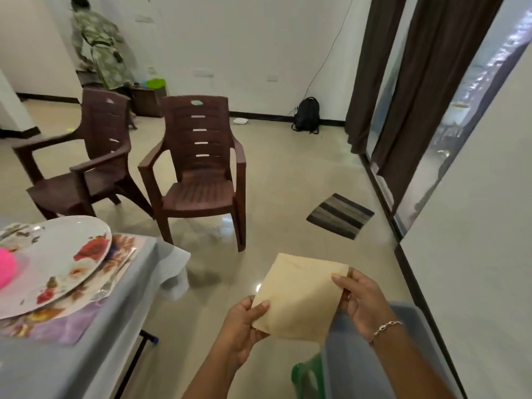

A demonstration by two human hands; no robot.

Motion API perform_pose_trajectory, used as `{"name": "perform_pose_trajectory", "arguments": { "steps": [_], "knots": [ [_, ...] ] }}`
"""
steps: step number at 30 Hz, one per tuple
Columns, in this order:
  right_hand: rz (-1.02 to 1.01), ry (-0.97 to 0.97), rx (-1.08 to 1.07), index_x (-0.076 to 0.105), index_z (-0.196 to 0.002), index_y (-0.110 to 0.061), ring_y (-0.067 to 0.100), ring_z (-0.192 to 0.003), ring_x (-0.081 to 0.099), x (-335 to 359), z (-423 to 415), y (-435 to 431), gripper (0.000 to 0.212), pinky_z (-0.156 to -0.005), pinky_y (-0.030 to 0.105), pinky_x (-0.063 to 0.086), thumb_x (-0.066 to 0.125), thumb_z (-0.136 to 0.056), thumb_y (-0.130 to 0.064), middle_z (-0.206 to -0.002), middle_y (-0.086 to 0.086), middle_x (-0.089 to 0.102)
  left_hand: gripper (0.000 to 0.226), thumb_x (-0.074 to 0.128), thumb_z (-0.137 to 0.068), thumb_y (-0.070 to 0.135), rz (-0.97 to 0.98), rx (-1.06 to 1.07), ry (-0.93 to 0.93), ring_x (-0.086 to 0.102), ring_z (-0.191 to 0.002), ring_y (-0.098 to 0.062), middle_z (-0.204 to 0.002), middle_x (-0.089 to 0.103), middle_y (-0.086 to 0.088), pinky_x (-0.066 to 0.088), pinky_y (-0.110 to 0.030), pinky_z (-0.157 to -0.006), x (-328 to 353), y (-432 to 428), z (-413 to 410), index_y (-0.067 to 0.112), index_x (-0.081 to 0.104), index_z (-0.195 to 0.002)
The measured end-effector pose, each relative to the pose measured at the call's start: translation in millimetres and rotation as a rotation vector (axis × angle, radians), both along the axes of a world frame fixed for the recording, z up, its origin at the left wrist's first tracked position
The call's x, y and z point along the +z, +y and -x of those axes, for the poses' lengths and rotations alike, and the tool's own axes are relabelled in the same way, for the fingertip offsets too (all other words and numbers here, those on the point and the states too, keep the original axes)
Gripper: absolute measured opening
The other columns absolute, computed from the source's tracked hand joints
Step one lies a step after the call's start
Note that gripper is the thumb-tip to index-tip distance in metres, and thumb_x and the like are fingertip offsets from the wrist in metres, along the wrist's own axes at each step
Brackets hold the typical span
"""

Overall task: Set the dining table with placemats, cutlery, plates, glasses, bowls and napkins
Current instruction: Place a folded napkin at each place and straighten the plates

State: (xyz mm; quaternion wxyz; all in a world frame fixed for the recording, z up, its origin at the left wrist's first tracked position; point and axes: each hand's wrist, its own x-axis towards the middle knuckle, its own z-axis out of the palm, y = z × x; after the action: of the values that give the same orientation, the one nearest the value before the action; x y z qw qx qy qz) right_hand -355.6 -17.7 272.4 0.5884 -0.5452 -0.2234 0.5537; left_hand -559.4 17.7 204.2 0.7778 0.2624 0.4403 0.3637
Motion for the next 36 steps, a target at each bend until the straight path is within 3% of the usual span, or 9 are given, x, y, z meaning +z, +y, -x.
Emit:
{"name": "perform_pose_trajectory", "arguments": {
  "steps": [2, 7, 10, 13, 16, 24, 29, 32, 36],
  "knots": [
    [0.008, -0.061, -0.013, 0.056, -0.089, -0.006, 0.023, -0.075, 0.059, 1, 22, 18, 0.014, -0.055, 0.024, 0.056, 0.053, -0.085, 0.007, -0.084, 0.011, 0.062, 0.016, 0.058, -0.084, 0.0, -0.061, 0.017, 0.018, 0.063, -0.078, -0.022, -0.092, 0.069, -0.012, 0.057, -0.034, -0.063, 5, 16, 30, 0.003, 0.059, -0.1],
    [-0.058, -0.209, 0.017, 0.049, -0.103, -0.014, 0.022, -0.072, 0.058, 10, 80, 68, 0.036, -0.054, 0.024, 0.054, 0.055, -0.081, 0.015, -0.079, 0.01, 0.063, 0.062, 0.074, -0.06, -0.007, -0.188, 0.032, 0.071, 0.065, -0.086, -0.027, -0.096, 0.067, -0.015, 0.055, -0.039, -0.072, 13, 58, 106, 0.018, 0.051, -0.112],
    [-0.099, -0.306, 0.106, 0.058, -0.099, -0.011, 0.019, -0.07, 0.058, 18, 109, 93, 0.03, -0.054, 0.022, 0.052, 0.055, -0.081, 0.013, -0.066, 0.0, 0.064, 0.051, 0.071, -0.061, 0.002, -0.299, 0.061, 0.183, 0.065, -0.085, -0.026, -0.097, 0.066, -0.018, 0.055, -0.037, -0.071, 22, 76, 143, 0.016, 0.054, -0.107],
    [-0.125, -0.389, 0.159, 0.066, -0.088, -0.006, 0.019, -0.073, 0.06, 26, 131, 113, 0.017, -0.055, 0.02, 0.053, 0.058, -0.082, 0.008, -0.079, 0.006, 0.068, 0.024, 0.064, -0.077, -0.01, -0.382, 0.082, 0.24, 0.063, -0.086, -0.021, -0.098, 0.065, -0.009, 0.054, -0.028, -0.066, 33, 91, 167, 0.007, 0.062, -0.093],
    [-0.177, -0.479, 0.176, 0.067, -0.082, -0.008, 0.02, -0.072, 0.061, 37, 145, 137, 0.019, -0.054, 0.018, 0.052, 0.06, -0.08, 0.01, -0.083, 0.011, 0.066, 0.024, 0.066, -0.075, -0.01, -0.422, 0.108, 0.261, 0.061, -0.089, -0.02, -0.098, 0.064, -0.007, 0.054, -0.033, -0.074, 43, 107, 179, 0.003, 0.063, -0.094],
    [-0.262, -0.67, 0.253, 0.069, -0.076, -0.017, 0.017, -0.077, 0.062, 44, 149, 203, 0.03, -0.058, 0.015, 0.053, 0.064, -0.076, 0.013, -0.084, 0.003, 0.068, 0.017, 0.061, -0.081, -0.008, -0.562, 0.214, 0.4, 0.061, -0.082, -0.018, -0.088, 0.065, -0.01, 0.051, -0.011, -0.059, 62, 160, 188, 0.008, 0.066, -0.083],
    [-0.296, -0.83, 0.387, 0.067, -0.088, -0.026, 0.018, -0.088, 0.061, 34, 129, 259, 0.039, -0.075, 0.022, 0.056, 0.07, -0.072, 0.009, -0.095, 0.001, 0.065, 0.014, 0.061, -0.083, -0.005, -0.557, 0.271, 0.431, 0.066, -0.079, -0.023, -0.082, 0.067, -0.013, 0.054, -0.017, -0.058, 56, 212, 178, 0.007, 0.068, -0.081],
    [-0.334, -0.849, 0.441, 0.066, -0.091, -0.027, 0.013, -0.073, 0.057, 33, 112, 300, 0.043, -0.072, 0.025, 0.056, 0.069, -0.071, 0.011, -0.087, 0.002, 0.061, 0.011, 0.063, -0.083, -0.004, -0.558, 0.299, 0.472, 0.067, -0.078, -0.026, -0.085, 0.068, -0.018, 0.055, -0.021, -0.06, 52, 251, 162, 0.005, 0.07, -0.082],
    [-0.338, -0.785, 0.359, 0.07, -0.077, -0.02, 0.005, -0.053, 0.048, 34, 80, 362, 0.036, -0.061, 0.02, 0.054, 0.068, -0.07, 0.015, -0.065, -0.005, 0.06, 0.013, 0.064, -0.082, -0.004, -0.548, 0.31, 0.484, 0.066, -0.076, -0.023, -0.08, 0.068, -0.013, 0.055, -0.021, -0.058, 57, 306, 129, 0.007, 0.07, -0.079]
  ]
}}
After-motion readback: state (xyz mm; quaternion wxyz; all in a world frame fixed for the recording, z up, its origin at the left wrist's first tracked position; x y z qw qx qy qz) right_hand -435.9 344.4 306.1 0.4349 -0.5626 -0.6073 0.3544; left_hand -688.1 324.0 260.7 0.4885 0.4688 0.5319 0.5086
